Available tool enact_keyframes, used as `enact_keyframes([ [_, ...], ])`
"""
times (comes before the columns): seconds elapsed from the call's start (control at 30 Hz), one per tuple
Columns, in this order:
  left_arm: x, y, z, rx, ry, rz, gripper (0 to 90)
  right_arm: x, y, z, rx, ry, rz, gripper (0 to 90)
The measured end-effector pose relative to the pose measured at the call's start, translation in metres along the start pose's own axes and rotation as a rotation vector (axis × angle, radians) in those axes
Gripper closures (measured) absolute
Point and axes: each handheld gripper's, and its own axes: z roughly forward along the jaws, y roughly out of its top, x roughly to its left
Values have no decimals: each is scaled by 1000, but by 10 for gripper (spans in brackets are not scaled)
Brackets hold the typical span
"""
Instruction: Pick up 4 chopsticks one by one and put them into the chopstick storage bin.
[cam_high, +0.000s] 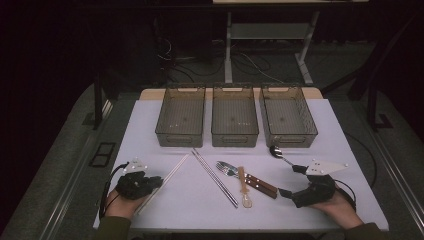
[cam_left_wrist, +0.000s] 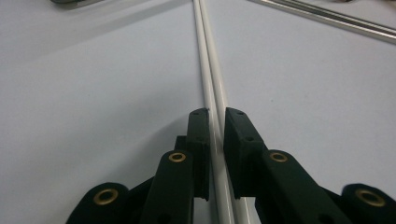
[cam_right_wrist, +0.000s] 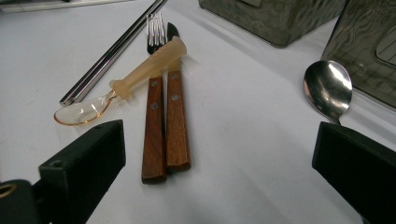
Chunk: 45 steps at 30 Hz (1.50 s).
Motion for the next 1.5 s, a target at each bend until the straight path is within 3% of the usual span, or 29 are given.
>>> enact_keyframes([
  [0.33,0,-2,2,10,25,29,819,0,0,0,-3,0,1,25],
  [0.97,-2,-3,2,-1,37,7,841,1,1,-1,-1,1,-7,25],
  [1.5,2,1,-1,5,25,-44,843,1,1,0,2,0,-5,25],
])
